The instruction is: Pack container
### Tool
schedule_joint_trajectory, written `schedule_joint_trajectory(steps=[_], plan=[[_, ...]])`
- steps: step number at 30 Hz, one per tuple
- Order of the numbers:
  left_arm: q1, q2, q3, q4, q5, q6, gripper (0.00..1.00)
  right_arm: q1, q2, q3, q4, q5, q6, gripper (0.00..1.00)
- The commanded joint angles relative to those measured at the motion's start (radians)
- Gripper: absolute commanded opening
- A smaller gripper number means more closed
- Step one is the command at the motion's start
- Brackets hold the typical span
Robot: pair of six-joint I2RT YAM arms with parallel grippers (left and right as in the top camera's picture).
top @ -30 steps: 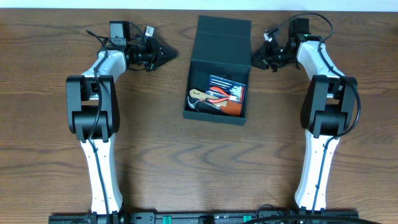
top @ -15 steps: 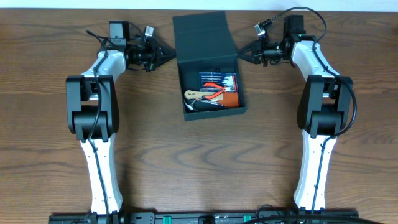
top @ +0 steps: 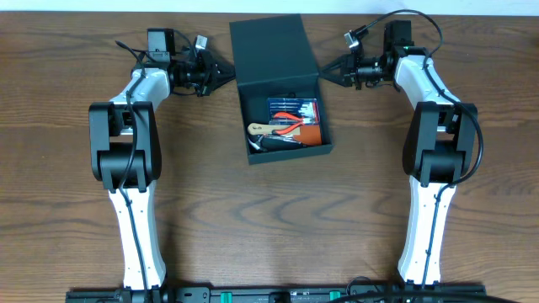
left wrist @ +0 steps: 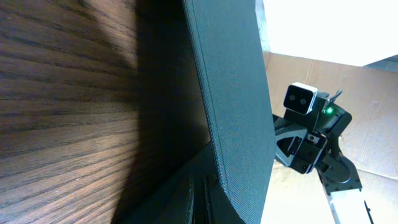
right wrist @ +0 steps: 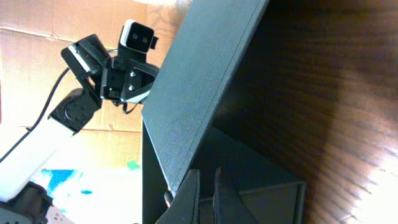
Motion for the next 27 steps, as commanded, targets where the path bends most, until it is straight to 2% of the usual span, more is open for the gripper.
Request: schedule_joint_trajectory(steps=[1, 12, 17, 21, 27], plan=[[-0.001, -0.013, 0.013, -0.002, 0.003, 0.014, 0.06, 0.021, 0.006, 0.006, -0.025, -0.055, -0.02, 0.01], [-0.002, -0.013, 0.013, -0.002, 0.02, 0.013, 0.05, 0.022, 0.006, 0.006, -0.127, -0.054, -0.101, 0.01], [-0.004, -0.013, 0.013, -0.011, 0.084, 0.013, 0.05, 0.017, 0.006, 0.006, -0.192, -0.008, -0.121, 0.01], [-0.011, -0.013, 0.013, -0.098, 0.087, 0.029, 0.05, 0.016, 0.006, 0.006, -0.264, 0.035, -0.17, 0.01], [-0.022, -0.015, 0.013, -0.24, 0.087, 0.122, 0.05, 0.016, 0.006, 0.006, -0.331, 0.087, -0.205, 0.01]])
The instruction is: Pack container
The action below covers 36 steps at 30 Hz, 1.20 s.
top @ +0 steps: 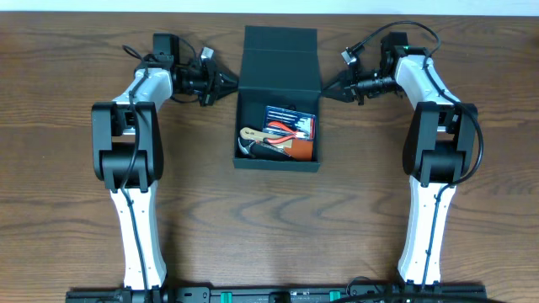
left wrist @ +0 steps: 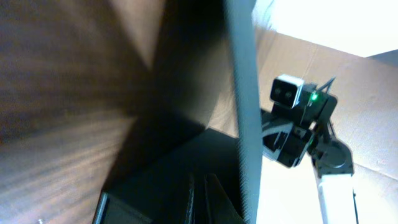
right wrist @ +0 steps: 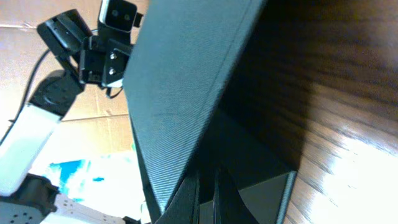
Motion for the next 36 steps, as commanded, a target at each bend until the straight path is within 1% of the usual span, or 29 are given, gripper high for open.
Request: schedule_joint_trajectory(steps=[1, 8, 17, 19, 22, 24, 31, 36], plan=[[-0.007, -0.015, 0.012, -0.06, 0.023, 0.085, 0.05, 0.016, 0.006, 0.006, -0.024, 0.028, -0.059, 0.01], [-0.007, -0.019, 0.012, -0.211, 0.022, 0.187, 0.05, 0.016, 0.006, 0.006, -0.089, 0.031, -0.114, 0.01], [-0.008, -0.051, 0.012, -0.322, 0.004, 0.281, 0.05, 0.016, 0.006, 0.006, -0.109, 0.038, -0.125, 0.01], [-0.008, -0.057, 0.012, -0.318, -0.032, 0.281, 0.05, 0.014, 0.006, 0.006, -0.102, 0.05, -0.124, 0.01], [-0.008, -0.058, 0.012, -0.306, -0.095, 0.28, 0.05, 0.011, 0.006, 0.006, -0.066, 0.124, -0.062, 0.01], [-0.008, -0.058, 0.012, -0.291, -0.114, 0.28, 0.05, 0.01, 0.006, 0.006, -0.021, 0.133, -0.045, 0.01], [-0.008, -0.058, 0.012, -0.207, -0.072, 0.264, 0.05, 0.01, 0.006, 0.006, 0.138, -0.079, -0.049, 0.01], [-0.008, -0.058, 0.012, -0.109, -0.04, 0.188, 0.05, 0.01, 0.006, 0.006, 0.212, -0.188, -0.049, 0.01]])
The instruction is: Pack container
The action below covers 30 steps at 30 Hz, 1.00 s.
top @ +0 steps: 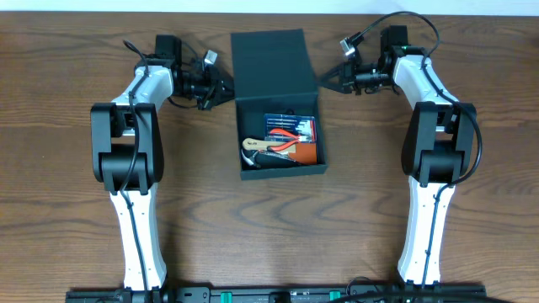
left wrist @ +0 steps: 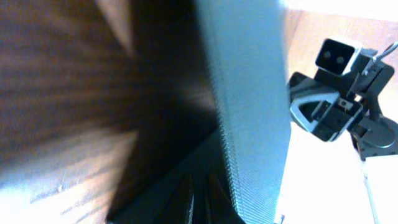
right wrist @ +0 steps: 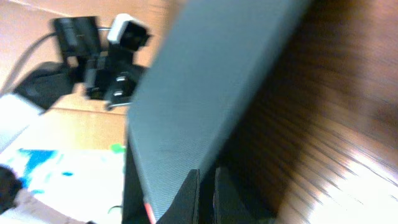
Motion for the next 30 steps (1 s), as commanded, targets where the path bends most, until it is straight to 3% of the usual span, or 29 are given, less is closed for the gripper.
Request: schedule_joint_trajectory(steps=[1, 8, 12, 30], plan=[[-0.002, -0.028, 0.01, 0.049, 0.035, -0.065, 0.06, 0.003, 0.006, 0.006, 0.026, -0.15, 0.002, 0.01], [-0.002, -0.028, 0.01, 0.109, 0.046, -0.108, 0.05, 0.003, 0.006, 0.006, 0.045, -0.17, 0.014, 0.01], [-0.002, -0.028, 0.01, 0.109, 0.046, -0.108, 0.05, 0.002, 0.006, 0.006, 0.017, -0.055, 0.07, 0.01], [-0.002, -0.028, 0.01, 0.118, 0.046, -0.108, 0.05, -0.008, 0.006, 0.006, 0.004, -0.004, 0.043, 0.01]])
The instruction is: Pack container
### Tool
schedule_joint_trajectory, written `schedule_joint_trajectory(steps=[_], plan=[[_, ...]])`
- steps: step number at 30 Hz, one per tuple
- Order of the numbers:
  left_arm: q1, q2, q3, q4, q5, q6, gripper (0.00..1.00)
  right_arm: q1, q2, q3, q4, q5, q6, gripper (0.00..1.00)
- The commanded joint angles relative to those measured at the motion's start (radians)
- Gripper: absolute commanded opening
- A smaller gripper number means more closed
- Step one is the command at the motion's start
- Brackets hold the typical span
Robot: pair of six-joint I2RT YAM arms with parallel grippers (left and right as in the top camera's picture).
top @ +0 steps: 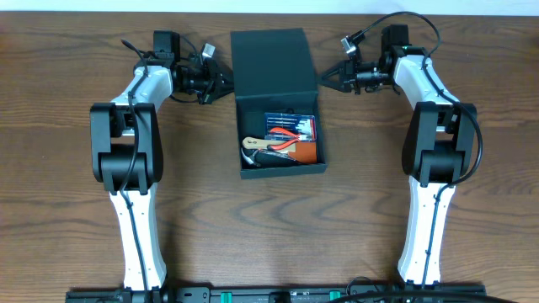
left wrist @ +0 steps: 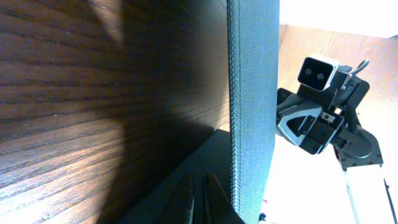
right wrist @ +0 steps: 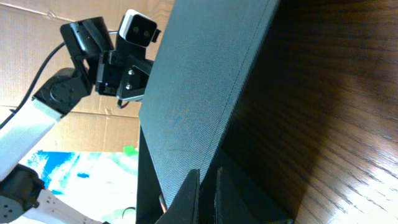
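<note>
A black box (top: 283, 169) stands open at the table's far middle, with its lid (top: 271, 61) raised behind it. Inside lie red-handled pliers (top: 290, 132), a blue pack (top: 286, 118), an orange piece (top: 308, 151) and a wooden-handled tool (top: 257, 144). My left gripper (top: 225, 81) is shut and sits just off the lid's left edge. My right gripper (top: 323, 81) is shut and sits just off the lid's right edge. The left wrist view shows the lid (left wrist: 252, 93) edge-on beside the shut gripper (left wrist: 202, 183). In the right wrist view, the lid's (right wrist: 199, 93) outer face rises above the shut gripper (right wrist: 207, 174).
Dark wooden table (top: 76, 210) spreads bare in front and to both sides of the box. Both arms reach in from the near edge, along the left (top: 126, 160) and right (top: 434, 160). Cardboard and the opposite arm show behind the lid in the wrist views.
The box and lid stand about where they were. Both grippers remain shut at the lid's sides, the left one slightly farther back. The wrist views are sharp now, no longer blurred.
At first the open box sat turned askew between the two shut grippers. Then it stood square and a little to the left, the lid looking shorter from above. After that it lay slightly turned again with the lid leaning farther back, and it stays so now.
</note>
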Motion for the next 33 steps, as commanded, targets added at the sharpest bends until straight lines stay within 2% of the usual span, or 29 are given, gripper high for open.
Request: schedule_joint_trajectory(steps=[1, 7, 12, 17, 25, 33], plan=[[-0.003, -0.028, 0.01, 0.012, 0.029, -0.004, 0.05, -0.007, 0.006, 0.006, -0.001, 0.017, -0.01, 0.01], [-0.003, -0.028, 0.01, 0.015, 0.029, -0.004, 0.05, -0.01, 0.006, 0.006, -0.001, 0.127, 0.032, 0.01], [-0.003, -0.028, 0.01, 0.015, 0.029, -0.004, 0.05, -0.007, 0.006, 0.006, 0.034, 0.193, 0.124, 0.01], [-0.003, -0.028, 0.01, 0.015, 0.029, -0.004, 0.06, -0.006, 0.006, 0.006, 0.104, 0.183, 0.197, 0.01], [-0.003, -0.028, 0.01, 0.015, 0.029, -0.004, 0.05, 0.025, 0.013, 0.006, 0.117, 0.179, 0.193, 0.01], [-0.003, -0.028, 0.01, 0.014, 0.029, -0.004, 0.05, 0.06, 0.054, 0.006, 0.172, 0.087, 0.216, 0.01]])
